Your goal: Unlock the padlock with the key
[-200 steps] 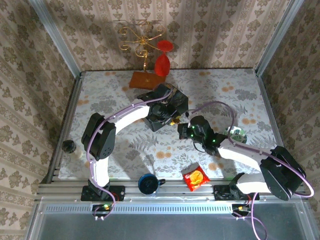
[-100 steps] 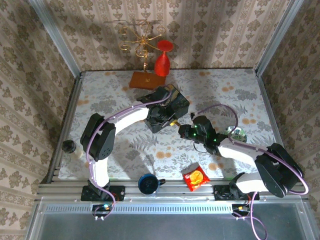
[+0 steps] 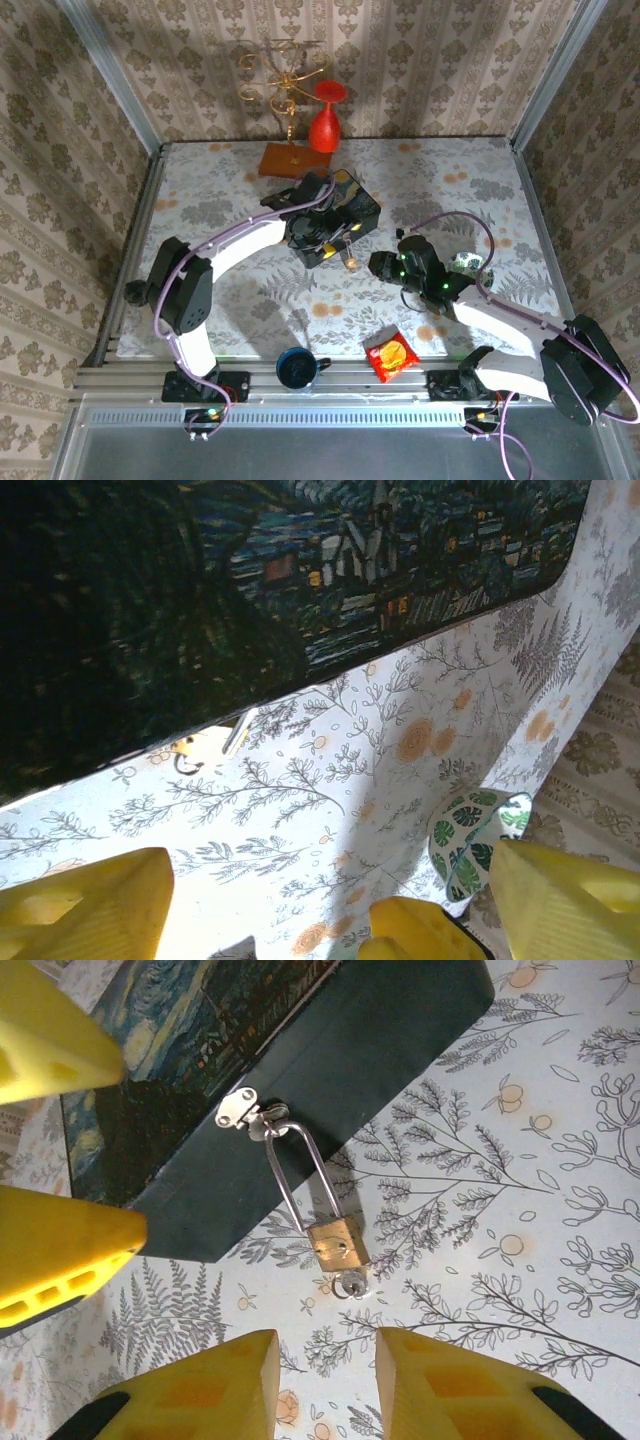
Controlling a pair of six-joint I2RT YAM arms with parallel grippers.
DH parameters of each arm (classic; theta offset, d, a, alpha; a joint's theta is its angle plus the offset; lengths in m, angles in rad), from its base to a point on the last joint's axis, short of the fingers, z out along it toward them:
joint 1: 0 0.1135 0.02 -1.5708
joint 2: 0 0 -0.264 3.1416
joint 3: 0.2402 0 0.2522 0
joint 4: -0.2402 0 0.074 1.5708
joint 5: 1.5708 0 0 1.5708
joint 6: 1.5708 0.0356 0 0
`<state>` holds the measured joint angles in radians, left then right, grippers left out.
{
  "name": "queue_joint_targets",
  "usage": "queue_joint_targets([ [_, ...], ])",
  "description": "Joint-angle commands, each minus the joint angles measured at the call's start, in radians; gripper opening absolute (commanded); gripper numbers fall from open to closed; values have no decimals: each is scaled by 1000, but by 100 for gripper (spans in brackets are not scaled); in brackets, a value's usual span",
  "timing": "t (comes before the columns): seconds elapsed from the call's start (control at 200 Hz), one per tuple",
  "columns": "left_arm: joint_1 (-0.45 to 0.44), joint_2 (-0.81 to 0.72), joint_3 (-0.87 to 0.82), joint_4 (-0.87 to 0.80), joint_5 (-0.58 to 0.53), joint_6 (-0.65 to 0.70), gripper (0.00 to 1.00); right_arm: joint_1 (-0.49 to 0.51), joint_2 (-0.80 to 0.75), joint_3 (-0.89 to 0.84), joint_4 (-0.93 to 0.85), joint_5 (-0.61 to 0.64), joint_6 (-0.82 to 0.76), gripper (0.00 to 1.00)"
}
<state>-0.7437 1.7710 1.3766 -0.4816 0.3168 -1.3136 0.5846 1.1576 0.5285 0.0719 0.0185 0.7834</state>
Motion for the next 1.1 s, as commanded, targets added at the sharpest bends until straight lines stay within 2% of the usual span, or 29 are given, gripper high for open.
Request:
queue_joint_targets([
  [0.0, 8, -66, -27, -5, -55, 25, 92, -5, 2, 20, -38, 0, -37, 32],
  [0.065, 7, -101, -42, 5, -86, 45, 100, -10, 34, 38, -27, -36, -52, 32],
  [0.135, 8, -149, -69, 34, -123, 79, 100, -36, 87, 59, 0, -107, -66, 32],
  [0.26, 12, -240, -130, 55, -268, 158, 100, -88, 191, 93, 84, -233, -71, 30],
  [0.435, 45, -345, -239, 155, -441, 318, 100, -121, 315, 183, 103, -272, -95, 29],
  [0.55, 70, -364, -254, 155, -556, 440, 100, -157, 399, 235, 125, -333, -98, 29],
  [0.695, 96, -334, -246, 181, -602, 639, 100, -178, 481, 275, 154, -402, -118, 29],
  [0.8, 107, -279, -211, 159, -620, 718, 100, -179, 512, 294, 147, -413, -139, 29],
  [1.096, 116, -149, -182, 136, -668, 794, 100, -180, 548, 295, 162, -406, -147, 29],
])
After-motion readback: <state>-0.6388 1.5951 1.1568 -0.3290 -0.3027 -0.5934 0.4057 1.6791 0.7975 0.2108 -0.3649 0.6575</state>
